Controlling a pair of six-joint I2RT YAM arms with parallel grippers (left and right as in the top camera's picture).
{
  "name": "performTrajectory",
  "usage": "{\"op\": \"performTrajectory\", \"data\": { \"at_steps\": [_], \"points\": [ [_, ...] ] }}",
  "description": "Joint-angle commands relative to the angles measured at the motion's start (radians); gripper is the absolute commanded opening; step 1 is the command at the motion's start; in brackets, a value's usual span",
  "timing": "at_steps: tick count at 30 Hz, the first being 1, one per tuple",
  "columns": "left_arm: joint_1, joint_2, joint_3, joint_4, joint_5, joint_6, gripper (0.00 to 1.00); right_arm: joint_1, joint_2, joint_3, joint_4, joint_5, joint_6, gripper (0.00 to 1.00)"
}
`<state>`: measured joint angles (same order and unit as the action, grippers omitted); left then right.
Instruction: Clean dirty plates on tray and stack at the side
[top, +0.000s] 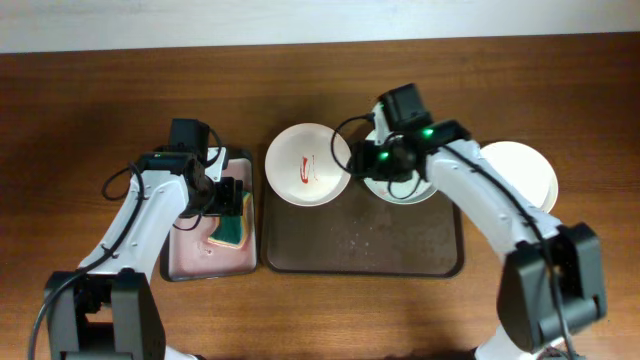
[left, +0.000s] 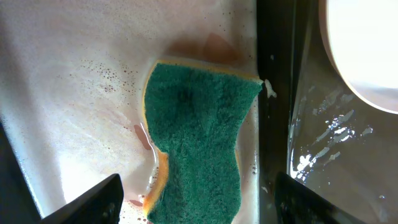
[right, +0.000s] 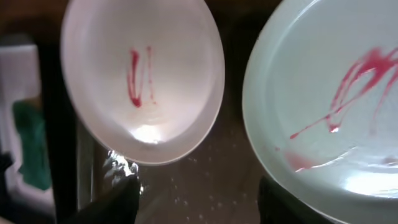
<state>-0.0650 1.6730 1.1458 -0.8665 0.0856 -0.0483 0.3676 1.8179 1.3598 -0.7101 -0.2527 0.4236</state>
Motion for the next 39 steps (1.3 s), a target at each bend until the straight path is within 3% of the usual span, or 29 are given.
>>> {"op": "performTrajectory", "data": {
  "at_steps": [1, 8, 10, 13, 19, 25, 31, 33, 39],
  "points": [
    [0.002, -0.018, 0.014, 0.001, 0.004, 0.003, 0.75, 0.053, 0.096, 0.014, 0.046, 0.067, 0.132, 0.55],
    [0.002, -0.018, 0.014, -0.002, 0.004, 0.004, 0.75, 0.097, 0.215, 0.014, 0.102, 0.082, 0.225, 0.30],
    [0.002, -0.018, 0.014, -0.002, 0.004, 0.004, 0.75, 0.097, 0.222, 0.014, 0.070, 0.080, 0.225, 0.13],
    [0.002, -0.018, 0.014, -0.001, 0.004, 0.004, 0.75, 0.097, 0.219, 0.014, -0.067, 0.016, 0.224, 0.05],
    [0.003, -0.018, 0.014, 0.000, 0.004, 0.004, 0.75, 0.097, 0.219, 0.014, -0.397, -0.077, 0.212, 0.05],
    [0.002, -0.018, 0.014, -0.002, 0.004, 0.003, 0.75, 0.060, 0.219, 0.016, -0.302, -0.046, 0.085, 0.22],
    [0.002, -0.018, 0.014, -0.002, 0.004, 0.004, 0.75, 0.019, 0.219, 0.015, -0.211, 0.048, 0.019, 0.21],
    [0.002, -0.018, 0.014, -0.002, 0.004, 0.004, 0.75, 0.020, 0.220, 0.013, -0.226, 0.044, -0.006, 0.04],
    [0.002, -0.018, 0.014, -0.002, 0.004, 0.003, 0.75, 0.060, 0.220, 0.011, -0.247, 0.006, 0.003, 0.04]
  ]
}}
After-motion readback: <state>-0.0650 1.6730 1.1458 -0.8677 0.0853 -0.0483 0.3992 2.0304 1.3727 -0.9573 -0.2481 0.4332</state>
